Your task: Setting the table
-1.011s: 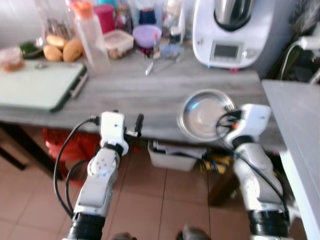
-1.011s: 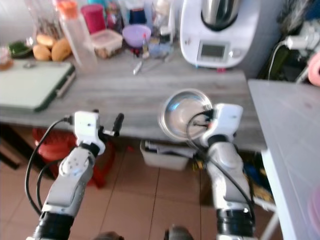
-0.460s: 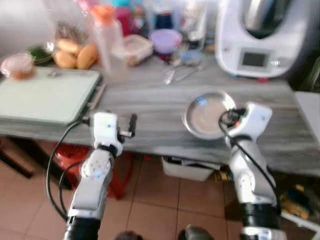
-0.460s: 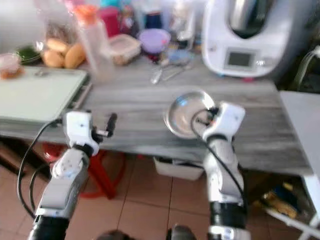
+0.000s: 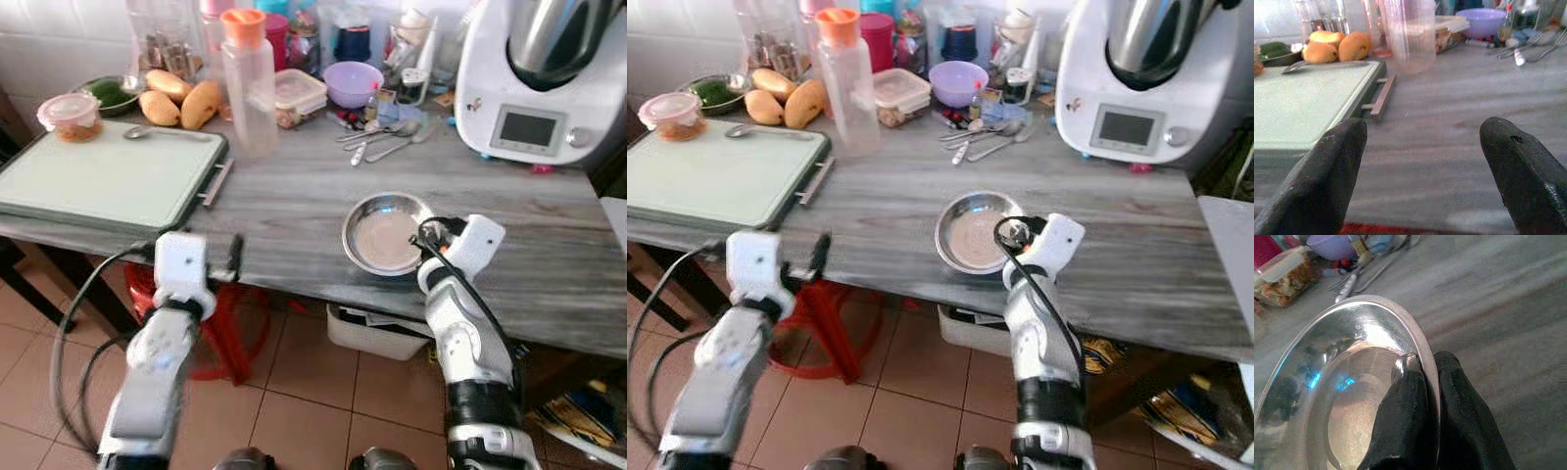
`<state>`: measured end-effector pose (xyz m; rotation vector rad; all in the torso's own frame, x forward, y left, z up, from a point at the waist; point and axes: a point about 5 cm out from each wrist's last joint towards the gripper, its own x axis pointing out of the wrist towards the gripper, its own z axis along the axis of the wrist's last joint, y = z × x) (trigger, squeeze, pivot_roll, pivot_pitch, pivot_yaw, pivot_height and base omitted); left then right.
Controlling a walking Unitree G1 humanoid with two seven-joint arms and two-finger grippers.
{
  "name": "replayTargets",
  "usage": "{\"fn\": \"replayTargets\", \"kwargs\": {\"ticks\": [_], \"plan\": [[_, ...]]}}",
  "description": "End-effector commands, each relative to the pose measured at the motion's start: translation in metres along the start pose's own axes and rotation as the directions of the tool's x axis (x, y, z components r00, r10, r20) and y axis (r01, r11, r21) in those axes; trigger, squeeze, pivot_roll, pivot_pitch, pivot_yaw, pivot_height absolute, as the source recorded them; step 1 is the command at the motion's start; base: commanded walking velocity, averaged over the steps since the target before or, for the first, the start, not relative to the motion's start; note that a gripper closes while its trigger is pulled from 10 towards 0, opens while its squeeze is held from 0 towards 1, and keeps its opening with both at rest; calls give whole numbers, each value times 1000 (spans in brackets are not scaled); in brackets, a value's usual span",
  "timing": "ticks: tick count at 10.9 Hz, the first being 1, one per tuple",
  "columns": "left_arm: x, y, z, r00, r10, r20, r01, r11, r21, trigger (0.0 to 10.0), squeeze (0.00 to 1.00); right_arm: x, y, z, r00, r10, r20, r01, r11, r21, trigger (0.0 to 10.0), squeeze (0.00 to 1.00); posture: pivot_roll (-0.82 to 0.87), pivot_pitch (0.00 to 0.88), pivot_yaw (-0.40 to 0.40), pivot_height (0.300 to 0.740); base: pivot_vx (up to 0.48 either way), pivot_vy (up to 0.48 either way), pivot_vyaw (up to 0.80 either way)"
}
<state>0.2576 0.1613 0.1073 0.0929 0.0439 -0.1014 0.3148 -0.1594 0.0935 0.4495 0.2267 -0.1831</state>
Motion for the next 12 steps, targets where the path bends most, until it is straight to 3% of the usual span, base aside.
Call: {"fn": "replayTargets", "kwargs": {"ticks": [1,3,4,7,8,10,12], "plan": [[-1,6,3,1000,11,3,-11,1000,7,10000,0,5,8,0,999,13,-29,-12,999,30,10000,0,27,0,13,740,0,0,0],[0,2,6,1000,-6,3,6,1000,8,10000,0,10,20,-3,997,38,-70,-36,999,29,10000,0,25,0,15,740,0,0,0],[1,-2,7,1000,-19,2,19,1000,6,10000,0,13,23,-8,992,31,-119,-19,994,103,10000,0,26,0,17,740,0,0,0],[0,-2,5,998,-54,-11,54,999,1,10000,0,10,20,-16,989,5,-150,10,995,97,10000,0,29,0,16,740,0,0,0],[-3,-6,2,994,-106,-28,106,994,-30,10000,0,9,14,-17,987,0,-159,16,995,98,10000,1000,28,0,15,740,0,0,0],[-7,-13,-2,977,-206,-50,202,976,-75,10000,0,12,9,-11,989,-19,-145,31,996,82,10000,1000,20,0,13,740,0,0,0],[-5,-18,-2,969,-243,-44,240,969,-61,10000,0,13,8,-5,992,-5,-127,11,999,49,10000,1000,17,0,8,740,0,0,0]]}}
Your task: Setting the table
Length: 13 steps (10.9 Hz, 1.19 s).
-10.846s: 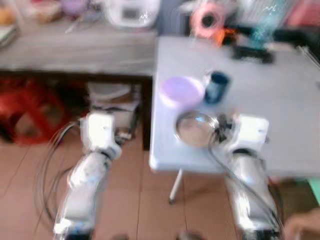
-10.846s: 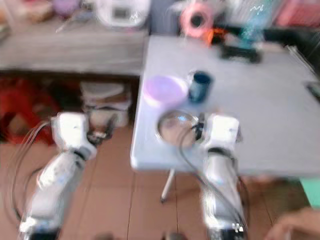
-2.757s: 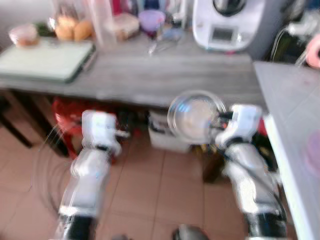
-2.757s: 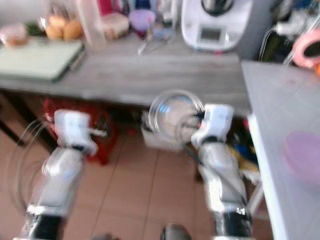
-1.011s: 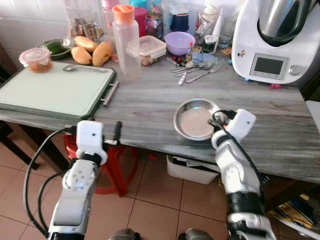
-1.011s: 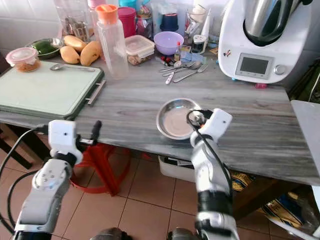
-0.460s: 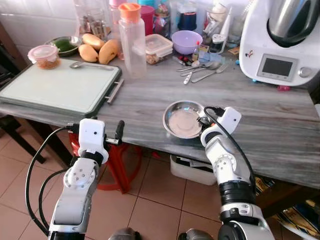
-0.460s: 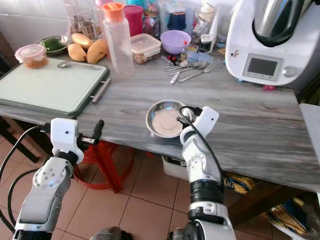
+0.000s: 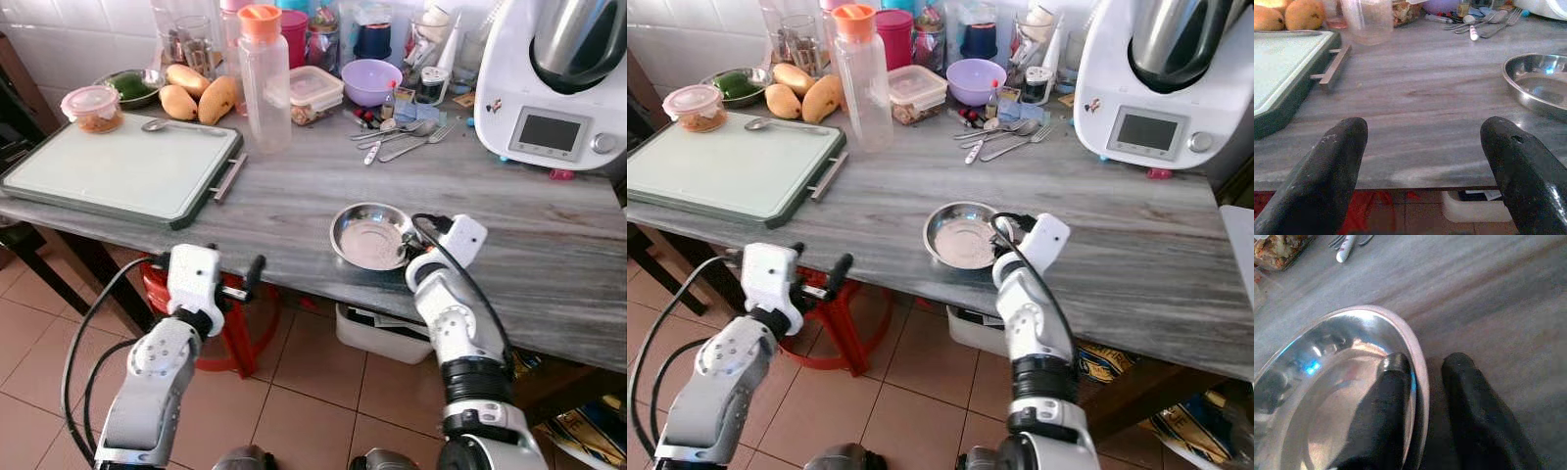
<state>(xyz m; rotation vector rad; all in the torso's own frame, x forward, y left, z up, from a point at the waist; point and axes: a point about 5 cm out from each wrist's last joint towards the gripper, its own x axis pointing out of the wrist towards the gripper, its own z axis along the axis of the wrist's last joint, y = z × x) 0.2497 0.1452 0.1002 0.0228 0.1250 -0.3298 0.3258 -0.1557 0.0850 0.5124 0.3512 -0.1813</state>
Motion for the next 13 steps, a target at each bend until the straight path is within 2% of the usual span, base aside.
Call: {"fn": "replayTargets", "kwargs": {"ticks": [1,3,5,6,7,8,9,10,11,13], "plan": [[1,-1,3,1000,-17,12,16,1000,13,10000,0,-1,6,6,999,31,19,-31,999,-31,10000,1000,9,0,9,740,0,0,0],[4,-2,2,1000,-26,11,26,1000,7,10000,0,-5,11,18,993,86,84,-78,993,-93,10000,1000,-10,0,13,740,0,0,0],[2,-3,0,999,-30,18,30,1000,6,10000,0,-17,14,31,967,162,194,-124,973,-194,10000,1000,-26,0,14,740,0,0,0],[1,-3,-3,1000,-13,23,13,1000,10,10000,0,-29,13,37,936,221,272,-134,943,-305,10000,1000,-41,0,16,740,0,0,0],[7,-13,1,999,-40,26,39,999,37,10000,0,-39,8,48,905,254,341,-92,900,-426,10000,1000,-50,0,17,740,0,0,0],[16,-19,11,999,-8,50,6,999,50,10000,0,-49,-2,60,887,242,393,-43,891,-452,10000,1000,-61,0,13,740,0,0,0],[21,-21,13,997,-9,72,6,999,40,10000,0,-56,-7,57,879,255,403,-31,873,-486,10000,1000,-61,0,22,740,0,0,0],[23,-19,10,997,10,73,-14,999,52,10000,0,-59,-9,50,879,255,403,-28,871,-490,10000,1000,-75,0,33,740,0,0,0],[21,-9,14,992,89,84,-93,995,43,10000,0,-70,-8,36,885,230,404,-5,873,-488,10000,1000,-73,0,37,740,0,0,0],[25,-4,21,988,119,99,-121,992,21,10000,0,-77,0,31,881,263,394,-27,858,-514,10000,1000,-95,0,47,740,0,0,0]]}}
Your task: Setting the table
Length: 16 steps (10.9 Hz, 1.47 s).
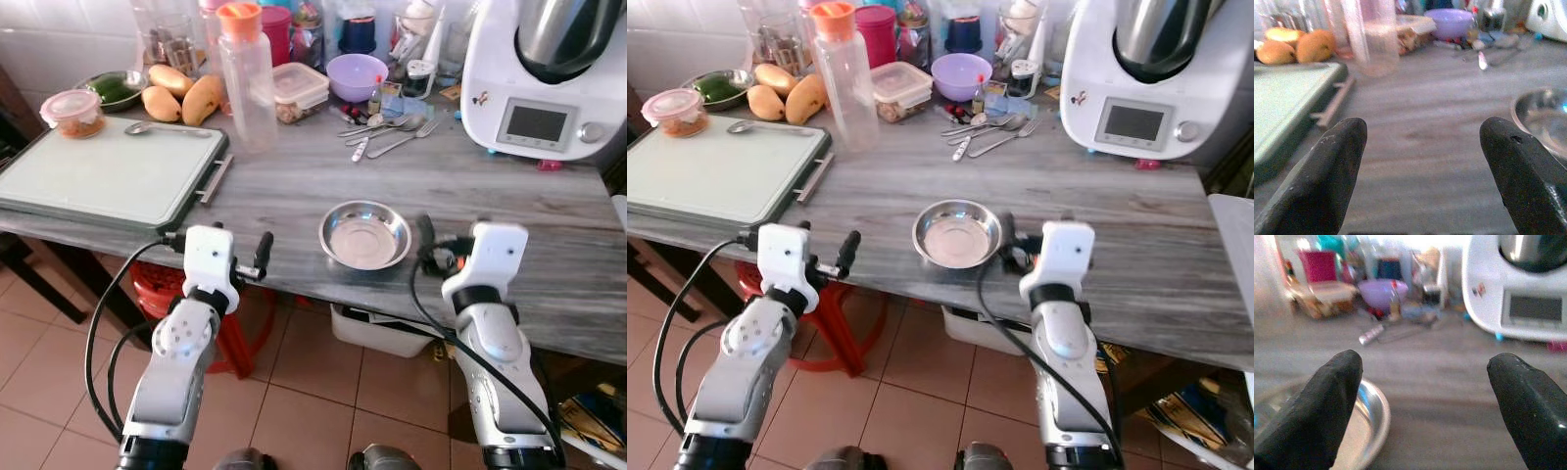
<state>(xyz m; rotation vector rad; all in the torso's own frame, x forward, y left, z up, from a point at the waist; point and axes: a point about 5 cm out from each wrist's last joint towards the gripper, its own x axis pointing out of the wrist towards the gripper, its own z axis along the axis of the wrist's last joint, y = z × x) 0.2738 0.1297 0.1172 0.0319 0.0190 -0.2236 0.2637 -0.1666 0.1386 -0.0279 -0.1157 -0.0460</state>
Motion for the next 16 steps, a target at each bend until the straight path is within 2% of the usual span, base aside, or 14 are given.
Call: {"fn": "replayTargets", "kwargs": {"ticks": [1,2,4,8,12,13,16], "plan": [[3,1,4,1000,7,4,-7,1000,-13,10000,0,-1,0,7,1000,7,24,-6,1000,-28,10000,325,-93,0,50,740,0,0,0],[3,-1,3,1000,-1,2,1,1000,-10,10000,0,-2,-3,5,1000,2,19,-1,999,-34,10000,0,-92,0,51,740,0,0,0],[3,0,1,999,24,-22,-24,1000,-18,10000,0,-2,-6,3,1000,-19,-5,19,999,-38,10000,0,-96,0,54,740,0,0,-291],[0,-2,-2,999,28,-34,-29,999,-27,10000,0,-5,-5,-1,999,1,-35,-2,999,-47,10000,0,-88,0,34,740,-259,0,-753],[0,1,-1,998,51,-26,-51,998,-21,10000,0,-1,-2,-1,999,29,-31,-30,999,-42,10000,0,-59,0,4,740,-193,0,0],[0,3,0,998,66,-20,-66,998,-19,10000,0,2,0,0,999,43,-26,-43,999,-17,10000,0,-49,0,-4,740,0,0,0],[-8,8,-1,995,96,-33,-97,995,-15,10000,0,8,-6,-3,999,14,-32,-15,1000,-17,10000,0,-19,0,8,740,0,0,0]]}}
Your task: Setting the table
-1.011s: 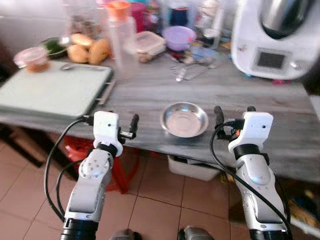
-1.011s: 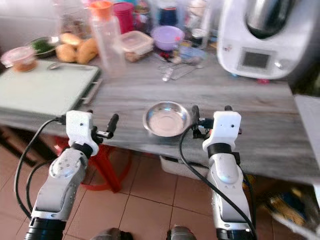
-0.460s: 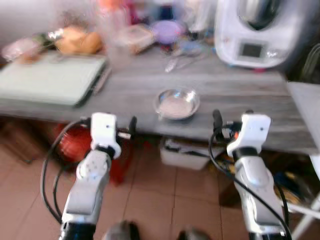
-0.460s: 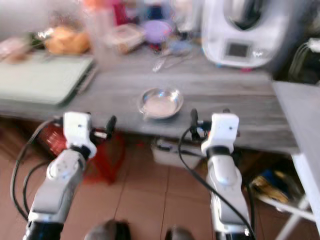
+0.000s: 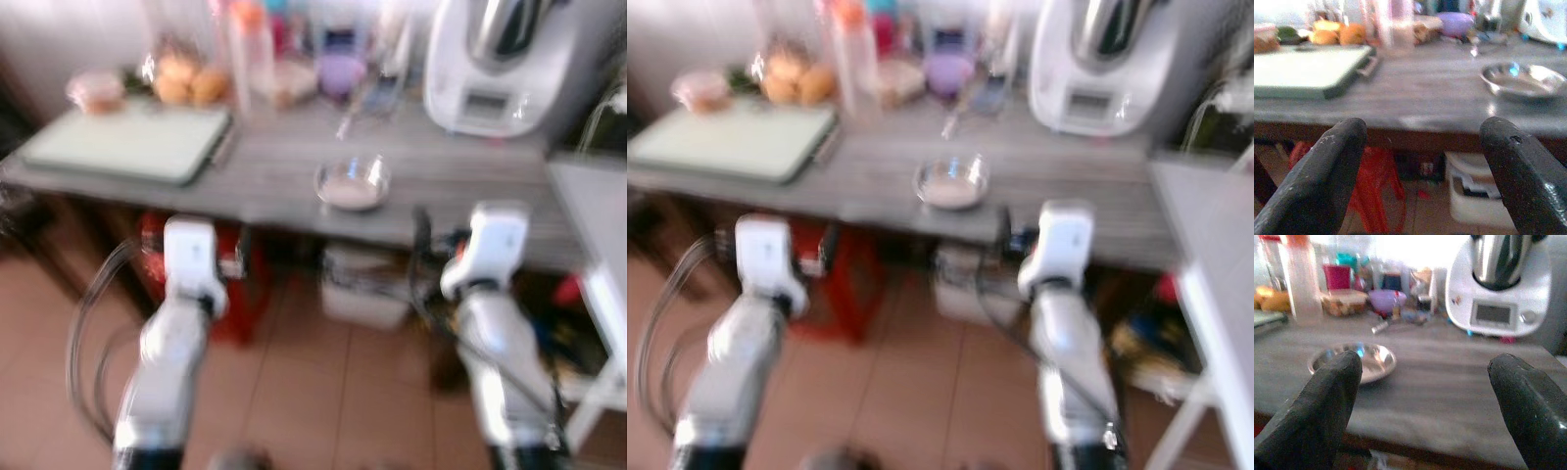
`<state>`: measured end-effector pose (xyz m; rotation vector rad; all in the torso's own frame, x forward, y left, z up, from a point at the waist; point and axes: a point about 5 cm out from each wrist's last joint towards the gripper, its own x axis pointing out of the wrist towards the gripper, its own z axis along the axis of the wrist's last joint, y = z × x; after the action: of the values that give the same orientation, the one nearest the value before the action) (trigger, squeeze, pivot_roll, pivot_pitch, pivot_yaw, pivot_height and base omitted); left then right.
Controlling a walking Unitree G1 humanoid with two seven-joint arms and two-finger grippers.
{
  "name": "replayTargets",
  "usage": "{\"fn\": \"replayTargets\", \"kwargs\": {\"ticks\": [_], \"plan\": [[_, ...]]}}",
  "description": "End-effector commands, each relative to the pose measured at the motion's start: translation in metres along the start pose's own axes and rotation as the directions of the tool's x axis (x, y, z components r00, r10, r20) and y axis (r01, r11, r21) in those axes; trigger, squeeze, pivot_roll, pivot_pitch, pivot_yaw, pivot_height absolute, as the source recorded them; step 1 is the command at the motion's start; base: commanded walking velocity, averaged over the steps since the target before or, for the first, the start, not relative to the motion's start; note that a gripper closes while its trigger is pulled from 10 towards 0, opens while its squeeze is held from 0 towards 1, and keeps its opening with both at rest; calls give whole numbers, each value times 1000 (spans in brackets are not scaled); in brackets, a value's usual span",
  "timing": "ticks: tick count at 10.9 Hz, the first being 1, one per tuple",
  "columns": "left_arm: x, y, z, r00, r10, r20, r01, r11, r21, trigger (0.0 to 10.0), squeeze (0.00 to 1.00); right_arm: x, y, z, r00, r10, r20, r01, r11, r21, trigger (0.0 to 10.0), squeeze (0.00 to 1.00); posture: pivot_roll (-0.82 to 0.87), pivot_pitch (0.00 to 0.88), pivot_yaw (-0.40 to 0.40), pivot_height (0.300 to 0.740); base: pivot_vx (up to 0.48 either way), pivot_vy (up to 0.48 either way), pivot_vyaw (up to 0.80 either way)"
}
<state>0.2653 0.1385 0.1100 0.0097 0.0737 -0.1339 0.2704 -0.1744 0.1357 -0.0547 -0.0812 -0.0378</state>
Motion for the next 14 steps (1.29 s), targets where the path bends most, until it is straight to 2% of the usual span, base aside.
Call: {"fn": "replayTargets", "kwargs": {"ticks": [1,4,11,12,14], "plan": [[0,2,6,1000,1,10,-1,1000,17,10000,0,0,-4,-2,1000,-24,-3,24,1000,1,10000,0,-23,0,18,740,0,0,0],[8,-4,7,999,-31,13,30,999,15,10000,0,-3,-4,-4,999,-37,-11,37,999,1,10000,0,-48,0,32,740,-90,0,0],[8,-6,6,999,-31,14,31,999,15,10000,0,2,0,-2,1000,-12,-5,12,1000,8,10000,0,-48,0,30,740,-280,0,0],[8,-7,7,999,-35,18,34,999,12,10000,0,3,-1,-1,1000,-14,-3,14,1000,4,10000,0,-51,0,30,740,0,0,0],[9,-10,8,997,-71,33,71,997,-2,10000,0,8,-13,2,999,-44,10,45,998,-39,10000,0,-56,0,24,740,0,0,0]]}}
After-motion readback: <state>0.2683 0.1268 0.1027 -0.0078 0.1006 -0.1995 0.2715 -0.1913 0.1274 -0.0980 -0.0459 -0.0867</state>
